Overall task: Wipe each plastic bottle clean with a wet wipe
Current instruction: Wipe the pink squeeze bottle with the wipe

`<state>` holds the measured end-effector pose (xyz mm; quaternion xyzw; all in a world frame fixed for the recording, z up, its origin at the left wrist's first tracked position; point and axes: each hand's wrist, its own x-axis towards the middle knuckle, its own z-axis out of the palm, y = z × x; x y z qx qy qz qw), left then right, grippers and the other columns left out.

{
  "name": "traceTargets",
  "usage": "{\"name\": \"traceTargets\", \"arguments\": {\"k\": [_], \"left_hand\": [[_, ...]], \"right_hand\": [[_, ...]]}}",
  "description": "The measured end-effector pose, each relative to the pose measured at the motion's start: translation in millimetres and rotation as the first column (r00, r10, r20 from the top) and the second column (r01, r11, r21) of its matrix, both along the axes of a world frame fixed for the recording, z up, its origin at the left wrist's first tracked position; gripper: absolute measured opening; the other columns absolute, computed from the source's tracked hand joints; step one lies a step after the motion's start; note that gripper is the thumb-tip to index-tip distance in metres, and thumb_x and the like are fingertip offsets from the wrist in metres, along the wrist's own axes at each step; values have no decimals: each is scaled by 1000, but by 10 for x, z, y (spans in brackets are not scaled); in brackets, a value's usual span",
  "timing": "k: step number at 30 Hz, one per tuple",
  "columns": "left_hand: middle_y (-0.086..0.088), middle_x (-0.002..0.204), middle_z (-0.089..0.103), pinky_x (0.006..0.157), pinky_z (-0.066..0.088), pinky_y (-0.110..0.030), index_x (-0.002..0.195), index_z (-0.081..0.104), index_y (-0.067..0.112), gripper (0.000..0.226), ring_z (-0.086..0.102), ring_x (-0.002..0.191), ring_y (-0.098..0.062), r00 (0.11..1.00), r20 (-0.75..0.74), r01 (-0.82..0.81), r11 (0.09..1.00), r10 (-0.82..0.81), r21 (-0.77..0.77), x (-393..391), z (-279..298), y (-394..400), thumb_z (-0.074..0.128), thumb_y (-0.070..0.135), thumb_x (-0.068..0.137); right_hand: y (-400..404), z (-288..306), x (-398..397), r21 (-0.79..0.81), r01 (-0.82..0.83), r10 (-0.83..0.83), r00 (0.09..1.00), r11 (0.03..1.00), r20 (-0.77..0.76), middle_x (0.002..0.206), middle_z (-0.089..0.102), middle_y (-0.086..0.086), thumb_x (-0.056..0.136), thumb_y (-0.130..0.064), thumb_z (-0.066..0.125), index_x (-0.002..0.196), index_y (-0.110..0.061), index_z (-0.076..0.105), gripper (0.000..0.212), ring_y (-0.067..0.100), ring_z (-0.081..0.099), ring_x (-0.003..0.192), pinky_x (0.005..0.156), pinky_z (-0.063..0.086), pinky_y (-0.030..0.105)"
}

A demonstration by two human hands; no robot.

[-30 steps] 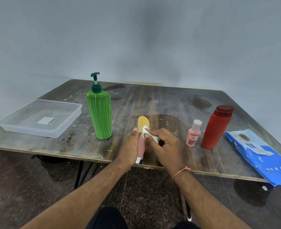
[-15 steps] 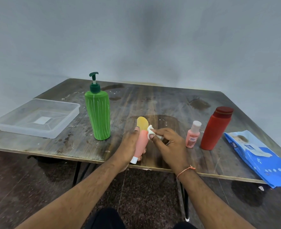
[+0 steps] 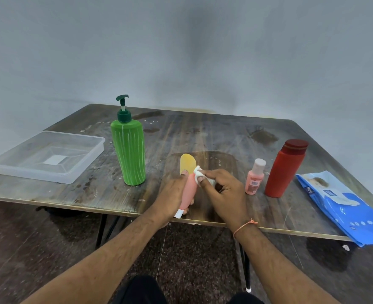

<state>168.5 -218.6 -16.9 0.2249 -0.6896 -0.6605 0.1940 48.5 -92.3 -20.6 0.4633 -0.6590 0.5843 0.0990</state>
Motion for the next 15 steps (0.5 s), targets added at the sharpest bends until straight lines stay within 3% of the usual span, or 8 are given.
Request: {"name": "traceTargets", "arguments": {"k": [3, 7, 9, 12, 15], "left_hand": [[-19, 87, 70, 61, 52, -41, 113, 64, 19, 61, 65, 70, -29, 999, 15, -28, 999, 28, -27, -16, -15, -4, 37, 72, 98], [-5, 115, 79, 83, 55, -39, 122, 76, 30, 56, 73, 103, -20, 999, -34, 25, 999, -24, 24, -11, 11, 7, 27, 57, 111], [-10, 114, 78, 75, 55, -37, 126, 74, 32, 57, 71, 93, -20, 999, -26, 23, 999, -22, 27, -11, 24, 15, 28, 60, 109], [-20, 92, 72, 56, 48, -32, 123, 71, 26, 64, 60, 68, -24, 1000, 3, 3, 998, -3, 61, -11, 28, 21, 33, 71, 99], [-20, 84, 67, 53, 48, -33, 119, 67, 13, 69, 58, 60, -24, 1000, 1, -17, 998, 17, 66, -29, -42, -25, 35, 71, 100]], "right_hand": [[19, -10, 9, 15, -43, 43, 999, 999, -30, 105, 75, -13, 93, -18, 84, 111, -21, 85, 19, 11, 73, 97, 80, 61, 36], [44, -45, 73, 51, -183, 188, 973, 982, -134, 105, 78, -7, 85, -8, 87, 105, -18, 86, 22, 11, 75, 105, 83, 60, 34], [38, -43, 57, 30, -187, 189, 976, 982, -104, 104, 80, -6, 84, -4, 87, 102, -15, 86, 22, 11, 75, 105, 86, 61, 34], [21, -40, 29, 5, -72, 72, 996, 997, -51, 106, 79, -12, 90, -14, 86, 106, -17, 84, 16, 6, 75, 104, 88, 60, 31], [12, -50, 25, 18, -15, 15, 999, 1000, -30, 111, 79, -14, 93, -20, 84, 109, -19, 83, 16, 2, 74, 105, 89, 60, 27]]}}
